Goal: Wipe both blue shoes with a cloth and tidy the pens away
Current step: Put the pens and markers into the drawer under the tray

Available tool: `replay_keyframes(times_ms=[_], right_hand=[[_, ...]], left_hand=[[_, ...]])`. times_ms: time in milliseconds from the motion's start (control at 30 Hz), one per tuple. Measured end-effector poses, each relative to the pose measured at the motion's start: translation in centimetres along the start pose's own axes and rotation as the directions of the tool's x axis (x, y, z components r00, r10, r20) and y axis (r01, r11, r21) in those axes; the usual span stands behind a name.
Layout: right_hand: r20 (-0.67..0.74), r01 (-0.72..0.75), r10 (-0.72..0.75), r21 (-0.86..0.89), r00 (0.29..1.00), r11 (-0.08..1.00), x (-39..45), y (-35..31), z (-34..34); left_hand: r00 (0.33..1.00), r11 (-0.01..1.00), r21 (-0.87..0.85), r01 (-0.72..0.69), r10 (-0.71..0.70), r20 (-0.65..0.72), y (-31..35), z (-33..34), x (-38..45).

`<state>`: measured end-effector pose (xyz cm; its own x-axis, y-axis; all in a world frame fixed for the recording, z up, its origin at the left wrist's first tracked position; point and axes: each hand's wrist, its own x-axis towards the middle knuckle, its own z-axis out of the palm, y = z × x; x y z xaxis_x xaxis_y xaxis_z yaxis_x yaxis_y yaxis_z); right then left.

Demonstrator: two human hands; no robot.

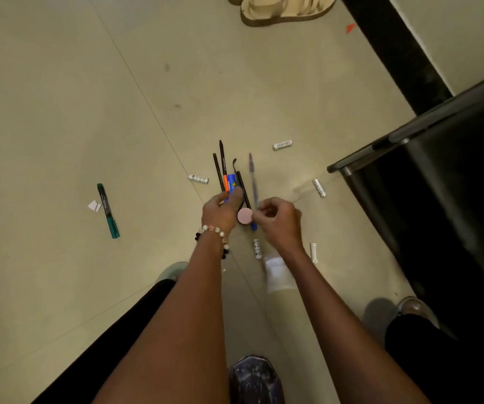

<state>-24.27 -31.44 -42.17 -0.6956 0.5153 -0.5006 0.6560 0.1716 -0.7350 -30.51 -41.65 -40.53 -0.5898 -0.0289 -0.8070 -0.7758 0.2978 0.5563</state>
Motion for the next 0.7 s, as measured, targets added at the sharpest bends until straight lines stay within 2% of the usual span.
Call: replay_keyframes(times_ms=[67, 100, 133, 200, 267, 300, 433, 500, 700], right_hand=[[0.239, 0.081, -0.096, 0.072, 0.966, 0.994, -1.2, -1.7, -0.5], [0.308, 0.079, -0.117, 0.133, 0.944, 0.988, -1.3, -2.2, -0.6], [0.312, 0.049, -0.109, 0.195, 0.944, 0.980, -0.8, -2.5, -0.6], [0.149, -0.041, 0.006, 0.238, 0.989, 0.970, 1.2, -2.3, 0.2], [-0.052, -0.086, 0.085, 0.001, 0.995, 0.996, 3.8, -1.7, 1.2], [-0.085, -0.099, 0.087, -0.149, 0.993, 0.984, 5.0, -1.3, 1.8], [0.075, -0.014, 0.066, -0.549, 0.995, 0.836, 7.5, -0.7, 4.3], [0.103, 0.014, 0.063, -0.619, 0.993, 0.785, 8.1, -0.7, 4.9], [0.096, 0.035, 0.042, -0.685, 0.995, 0.728, 9.0, -0.3, 5.0]], left_hand=[[0.992, 0.997, -0.083, 0.007, 0.003, 0.126, 2.3, -0.3, 0.0], [0.986, 0.997, -0.081, 0.013, 0.001, 0.165, 3.6, -0.6, 0.1], [0.983, 0.998, -0.054, 0.018, -0.008, 0.185, 5.0, -1.0, 0.2], [0.987, 1.000, 0.013, 0.026, -0.028, 0.158, 7.7, -2.3, 1.0], [0.997, 0.999, 0.028, 0.025, -0.027, 0.077, 9.7, -3.9, 2.3], [0.999, 1.000, 0.021, 0.015, -0.016, 0.039, 10.4, -4.7, 3.0], [1.000, 0.998, 0.060, 0.001, -0.002, 0.014, 10.5, -7.2, 5.5], [1.000, 0.998, 0.058, 0.005, -0.006, 0.022, 9.2, -7.7, 6.2], [0.998, 0.997, -0.066, 0.050, -0.052, -0.027, 4.4, -6.7, 6.3]])
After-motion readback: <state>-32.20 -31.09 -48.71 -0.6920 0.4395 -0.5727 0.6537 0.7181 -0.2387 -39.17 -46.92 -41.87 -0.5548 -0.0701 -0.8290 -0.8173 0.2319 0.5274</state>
